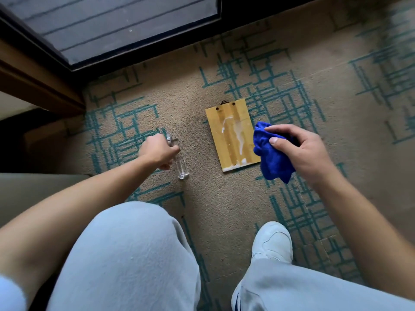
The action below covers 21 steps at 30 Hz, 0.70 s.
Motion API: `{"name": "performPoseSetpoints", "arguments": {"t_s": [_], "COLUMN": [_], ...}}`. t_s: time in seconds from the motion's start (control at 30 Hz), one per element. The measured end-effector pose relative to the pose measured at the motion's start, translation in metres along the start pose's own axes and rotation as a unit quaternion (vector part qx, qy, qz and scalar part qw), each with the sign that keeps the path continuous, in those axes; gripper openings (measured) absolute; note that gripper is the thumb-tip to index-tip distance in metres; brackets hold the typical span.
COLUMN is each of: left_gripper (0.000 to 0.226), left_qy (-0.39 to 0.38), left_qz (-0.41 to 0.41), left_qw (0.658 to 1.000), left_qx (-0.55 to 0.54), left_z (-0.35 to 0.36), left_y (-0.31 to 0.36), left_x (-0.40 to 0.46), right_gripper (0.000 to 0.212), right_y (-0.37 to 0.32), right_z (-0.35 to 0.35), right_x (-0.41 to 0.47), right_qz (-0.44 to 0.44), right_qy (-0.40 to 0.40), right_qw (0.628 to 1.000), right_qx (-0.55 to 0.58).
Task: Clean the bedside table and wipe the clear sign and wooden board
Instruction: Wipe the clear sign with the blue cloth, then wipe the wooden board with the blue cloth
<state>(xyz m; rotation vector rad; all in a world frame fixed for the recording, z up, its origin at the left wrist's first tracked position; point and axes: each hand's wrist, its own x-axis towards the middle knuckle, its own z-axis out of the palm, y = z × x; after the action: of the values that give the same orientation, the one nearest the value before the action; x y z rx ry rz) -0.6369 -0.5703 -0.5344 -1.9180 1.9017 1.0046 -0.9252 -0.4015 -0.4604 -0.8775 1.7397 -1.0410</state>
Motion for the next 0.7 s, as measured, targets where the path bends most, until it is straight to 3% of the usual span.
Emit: {"name": "performPoseSetpoints", "arguments": {"t_s": [0.27, 0.4, 0.5, 0.57, 0.63, 0.7], "left_gripper": [0.036, 0.050, 0.064, 0.054, 0.042, 0.043], "left_qy": [-0.029, -0.054, 0.038, 0.114, 0.126, 0.089], "left_qz": [-0.009, -0.004, 0.023, 0.070, 0.109, 0.144], "left_qw": [0.999, 0.998, 0.987, 0.974, 0.974, 0.979], "left_qx": [-0.017, 0.028, 0.155, 0.185, 0.155, 0.112], "left_z": [-0.005, -0.011, -0.016, -0.021, -0.023, -0.020], "left_y": [-0.003, -0.005, -0.002, 0.008, 0.026, 0.047], "left_x": [0.004, 0.002, 0.001, 0.004, 0.012, 0.025], "right_gripper": [0.023, 0.024, 0.024, 0.026, 0.030, 0.031], "right_y": [0.000, -0.002, -0.003, -0.002, -0.001, 0.000], "right_z": [0.002, 0.002, -0.001, -0.003, -0.004, -0.005], "right_x": [-0.001, 0.001, 0.002, 0.003, 0.004, 0.006], "right_qz": [0.015, 0.013, 0.009, 0.004, 0.002, 0.002], "right_qy": [0.007, 0.014, 0.016, 0.027, 0.042, 0.054], "right_qw": [0.999, 0.999, 0.999, 0.998, 0.997, 0.997], "right_qx": [0.031, 0.049, 0.048, 0.052, 0.058, 0.063]}}
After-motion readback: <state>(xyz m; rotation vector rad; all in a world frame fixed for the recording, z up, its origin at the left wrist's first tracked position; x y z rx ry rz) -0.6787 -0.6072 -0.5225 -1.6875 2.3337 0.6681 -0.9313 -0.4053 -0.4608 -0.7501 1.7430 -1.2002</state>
